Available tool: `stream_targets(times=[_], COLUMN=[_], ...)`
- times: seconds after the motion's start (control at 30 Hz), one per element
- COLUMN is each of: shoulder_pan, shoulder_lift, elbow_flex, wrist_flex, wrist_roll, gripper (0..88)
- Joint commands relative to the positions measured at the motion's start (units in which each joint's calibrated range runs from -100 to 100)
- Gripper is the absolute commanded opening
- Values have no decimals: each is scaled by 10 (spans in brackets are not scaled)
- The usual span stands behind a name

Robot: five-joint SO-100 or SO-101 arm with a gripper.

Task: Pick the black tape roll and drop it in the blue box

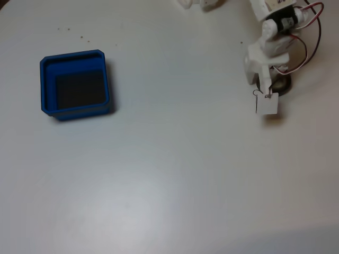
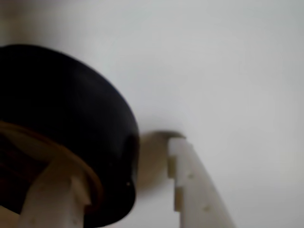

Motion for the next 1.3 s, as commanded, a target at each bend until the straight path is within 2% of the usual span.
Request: stream_targets(times=[0.0, 0.07, 0.43, 0.8, 1.0, 1.13, 1.27], shoulder_pan=[-1, 0, -1, 6, 11, 63, 157], shoulder_lift=[6, 6, -1, -1, -1, -1, -1], elbow_flex=[-21, -21, -23, -163, -230, -272, -315], wrist_flex=[6, 7, 16, 203, 266, 285, 297], wrist_roll=[-2, -2, -2, -2, -2, 0, 4], gripper=[0, 20, 11, 11, 11, 11, 11])
